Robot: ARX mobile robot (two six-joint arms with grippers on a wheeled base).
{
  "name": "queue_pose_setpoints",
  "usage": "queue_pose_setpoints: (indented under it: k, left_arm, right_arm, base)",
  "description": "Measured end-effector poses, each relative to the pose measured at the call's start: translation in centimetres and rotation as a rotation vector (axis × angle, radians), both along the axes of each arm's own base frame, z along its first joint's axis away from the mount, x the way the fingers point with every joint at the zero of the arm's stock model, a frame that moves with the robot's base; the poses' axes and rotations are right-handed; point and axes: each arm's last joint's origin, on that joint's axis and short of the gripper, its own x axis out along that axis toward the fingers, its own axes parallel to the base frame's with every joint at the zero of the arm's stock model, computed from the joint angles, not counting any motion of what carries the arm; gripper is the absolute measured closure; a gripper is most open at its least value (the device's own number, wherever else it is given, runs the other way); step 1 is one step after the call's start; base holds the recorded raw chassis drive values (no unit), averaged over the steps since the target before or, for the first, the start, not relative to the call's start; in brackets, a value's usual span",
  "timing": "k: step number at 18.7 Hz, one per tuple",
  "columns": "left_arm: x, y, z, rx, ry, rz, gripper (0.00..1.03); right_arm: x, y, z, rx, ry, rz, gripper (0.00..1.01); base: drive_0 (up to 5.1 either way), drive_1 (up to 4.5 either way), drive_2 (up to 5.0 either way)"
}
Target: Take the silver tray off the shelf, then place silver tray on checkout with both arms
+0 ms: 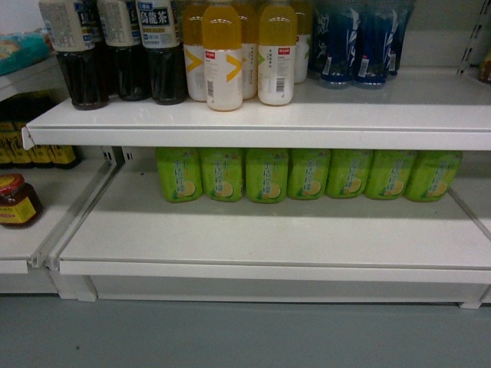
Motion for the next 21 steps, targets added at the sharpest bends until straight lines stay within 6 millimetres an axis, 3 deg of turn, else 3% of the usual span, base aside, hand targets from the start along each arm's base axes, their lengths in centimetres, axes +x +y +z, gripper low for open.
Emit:
queue_pose_setpoints:
  k: [21]
  left_arm:
    - [0.00, 0.00, 0.00, 0.000, 0.000, 0.000, 0.05]
  right_arm:
    - [0.00, 0.00, 0.00, 0.000, 0.000, 0.000, 0.03]
  base:
    - [0.0, 0.00, 0.0]
